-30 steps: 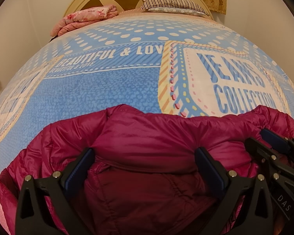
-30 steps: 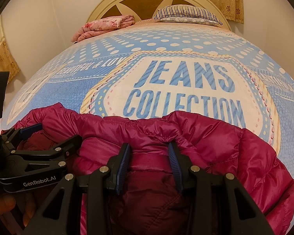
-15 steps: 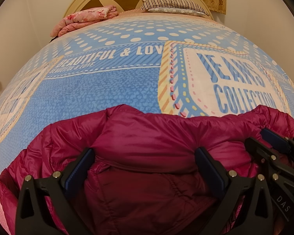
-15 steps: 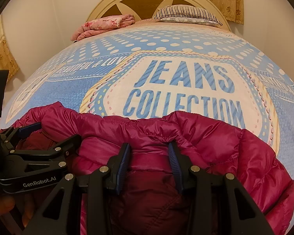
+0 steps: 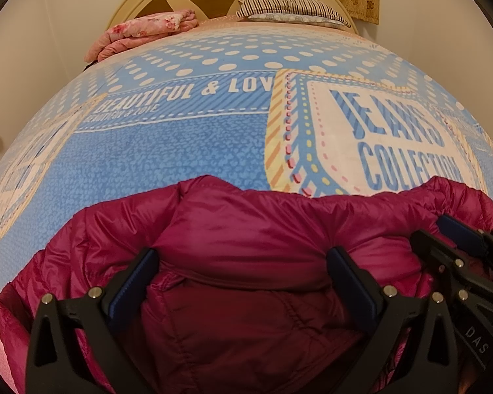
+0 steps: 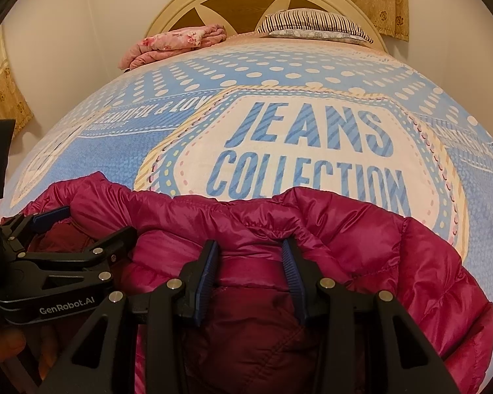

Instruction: Fold large clothes

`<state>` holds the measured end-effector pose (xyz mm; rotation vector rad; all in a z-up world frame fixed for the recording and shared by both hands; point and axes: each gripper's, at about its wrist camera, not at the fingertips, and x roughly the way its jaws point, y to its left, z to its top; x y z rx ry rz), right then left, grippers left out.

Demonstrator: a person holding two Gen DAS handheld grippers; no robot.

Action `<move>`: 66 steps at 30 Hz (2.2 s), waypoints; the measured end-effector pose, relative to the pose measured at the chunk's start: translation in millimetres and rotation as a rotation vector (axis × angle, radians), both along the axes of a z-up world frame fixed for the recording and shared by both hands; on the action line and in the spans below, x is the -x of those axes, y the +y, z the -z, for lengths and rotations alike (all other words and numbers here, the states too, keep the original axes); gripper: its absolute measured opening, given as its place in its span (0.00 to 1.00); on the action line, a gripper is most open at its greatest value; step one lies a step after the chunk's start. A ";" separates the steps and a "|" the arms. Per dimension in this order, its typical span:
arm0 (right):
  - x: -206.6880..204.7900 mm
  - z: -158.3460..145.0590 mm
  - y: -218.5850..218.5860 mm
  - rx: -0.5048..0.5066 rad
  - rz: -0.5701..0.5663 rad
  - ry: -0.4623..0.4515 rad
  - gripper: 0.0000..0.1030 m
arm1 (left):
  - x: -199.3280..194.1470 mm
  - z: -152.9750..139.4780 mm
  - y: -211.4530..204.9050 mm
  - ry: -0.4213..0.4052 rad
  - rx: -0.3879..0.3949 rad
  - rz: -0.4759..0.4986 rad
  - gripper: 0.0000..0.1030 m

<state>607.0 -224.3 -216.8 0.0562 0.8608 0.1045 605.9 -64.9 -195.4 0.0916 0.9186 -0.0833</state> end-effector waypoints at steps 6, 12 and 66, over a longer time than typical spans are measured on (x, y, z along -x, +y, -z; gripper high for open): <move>2.8 -7.2 0.3 0.004 -0.035 0.004 0.50 | -1.8 -2.9 1.4 0.019 0.019 0.012 1.00; 41.7 -53.9 -6.1 0.013 -0.131 -0.063 0.77 | 22.3 -52.2 24.8 -0.113 0.084 0.040 1.00; 513.0 8.0 -128.7 -0.358 0.035 0.101 0.33 | 470.7 15.1 182.0 0.003 0.269 0.148 0.30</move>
